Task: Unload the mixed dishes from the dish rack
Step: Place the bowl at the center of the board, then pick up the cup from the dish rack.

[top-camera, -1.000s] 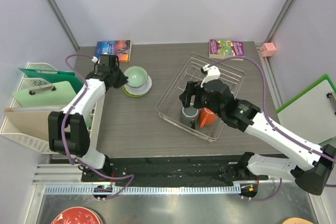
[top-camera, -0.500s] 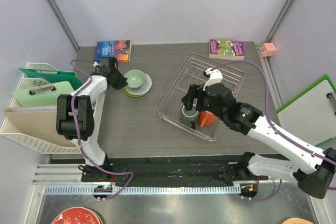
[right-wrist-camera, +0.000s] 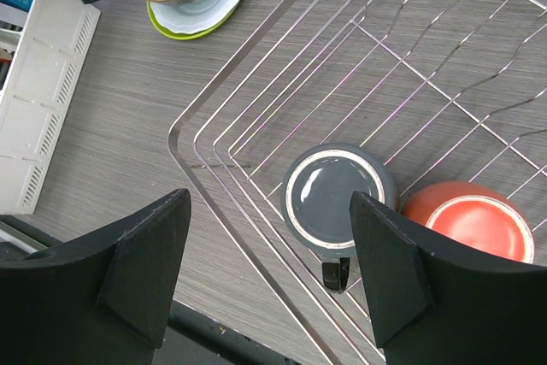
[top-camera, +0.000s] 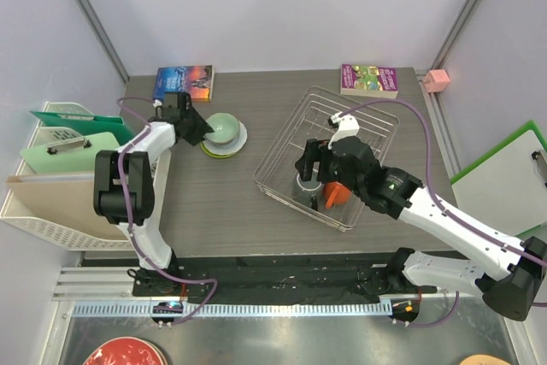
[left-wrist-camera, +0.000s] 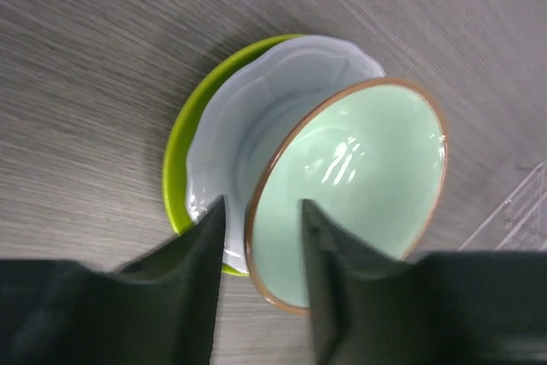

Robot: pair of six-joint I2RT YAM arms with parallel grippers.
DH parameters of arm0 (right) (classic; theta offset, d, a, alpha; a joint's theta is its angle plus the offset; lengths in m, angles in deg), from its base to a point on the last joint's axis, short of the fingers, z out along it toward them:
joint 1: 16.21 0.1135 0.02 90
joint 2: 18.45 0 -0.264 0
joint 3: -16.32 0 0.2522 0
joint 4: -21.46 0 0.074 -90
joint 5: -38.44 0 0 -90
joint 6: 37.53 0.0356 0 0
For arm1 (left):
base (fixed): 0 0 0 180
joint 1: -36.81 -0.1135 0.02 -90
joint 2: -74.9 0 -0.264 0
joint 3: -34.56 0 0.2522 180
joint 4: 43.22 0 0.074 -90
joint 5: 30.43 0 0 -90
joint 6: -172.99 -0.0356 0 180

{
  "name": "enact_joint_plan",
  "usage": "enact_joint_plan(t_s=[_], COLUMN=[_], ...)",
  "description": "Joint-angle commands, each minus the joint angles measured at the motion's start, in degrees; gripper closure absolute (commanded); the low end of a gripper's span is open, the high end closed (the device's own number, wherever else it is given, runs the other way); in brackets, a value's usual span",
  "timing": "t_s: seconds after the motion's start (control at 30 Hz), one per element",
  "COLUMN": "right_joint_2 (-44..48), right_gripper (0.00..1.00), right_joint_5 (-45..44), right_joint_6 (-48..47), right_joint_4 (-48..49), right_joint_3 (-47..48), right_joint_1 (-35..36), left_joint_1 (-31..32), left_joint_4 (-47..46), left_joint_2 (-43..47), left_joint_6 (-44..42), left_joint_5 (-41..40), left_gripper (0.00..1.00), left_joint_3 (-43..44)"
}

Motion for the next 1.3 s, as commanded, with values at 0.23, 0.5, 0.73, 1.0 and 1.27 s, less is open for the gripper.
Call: enact_joint_plan(t_s=[0.23, 0.5, 0.73, 1.0, 1.27], right_joint_2=[0.73, 2.57, 11.96, 17.70, 6.99], right_gripper=[0.19, 0.21, 0.14, 0.00, 0.00], right_joint_5=[-9.38, -13.11, -17.32, -15.04, -28.91], right_joint_6=[-0.08, 8.71, 15.31, 17.68, 23.57], right_joint_4=[-0.94, -9.20, -15.72, -13.86, -30.55], right_joint_3=[-0.33, -1.57, -2.26, -2.01, 3.78], right_joint_1=[0.00, -0.61, -0.53, -0.52, -0.44], left_joint_1=[-0.34, 5.71, 24.07, 37.17, 53.08], left_joint_4=[3.74, 6.90, 6.29, 4.71, 16.02], left_joint_2=[15.12, 29.18, 34.99, 37.63, 28.25], left_joint_6=[0.85, -2.57, -8.90, -3.64, 0.15], left_joint_5=[-3.41, -8.23, -13.52, -17.30, -38.37], left_gripper=[0.42, 0.42, 0.38, 0.00, 0.00], left_joint_3=[2.80, 1.74, -0.72, -6.95, 0.13])
